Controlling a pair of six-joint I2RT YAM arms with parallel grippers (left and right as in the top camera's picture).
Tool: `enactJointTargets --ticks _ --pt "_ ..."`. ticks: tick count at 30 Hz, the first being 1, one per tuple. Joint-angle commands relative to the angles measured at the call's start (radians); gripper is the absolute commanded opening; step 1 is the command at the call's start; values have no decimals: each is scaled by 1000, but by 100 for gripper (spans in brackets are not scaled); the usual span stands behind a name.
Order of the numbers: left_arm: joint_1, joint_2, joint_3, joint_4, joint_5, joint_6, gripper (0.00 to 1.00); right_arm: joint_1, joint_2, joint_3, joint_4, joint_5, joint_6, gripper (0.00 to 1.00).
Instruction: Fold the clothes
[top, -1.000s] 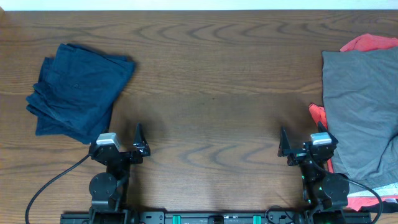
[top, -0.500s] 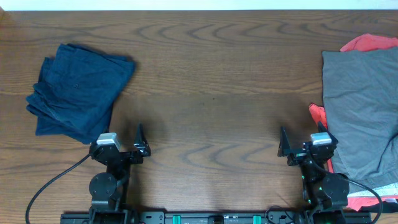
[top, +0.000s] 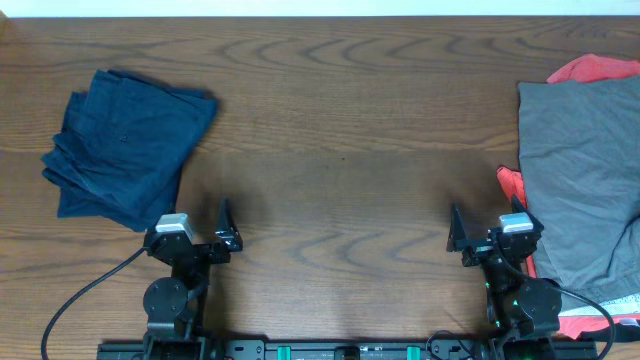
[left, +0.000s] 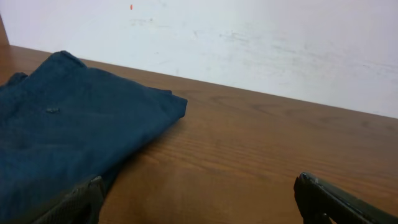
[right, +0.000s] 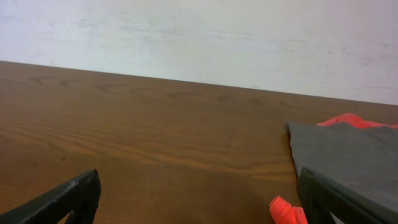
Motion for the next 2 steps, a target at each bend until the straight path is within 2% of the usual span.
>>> enactJointTargets --ticks 1,2 --pt "6 -6 -19 -37 -5 20 98 -11 -6 -2 -3 -11 -15 99" --pt "6 -6 -19 -37 -5 20 98 -11 -6 -2 -3 -11 -15 99"
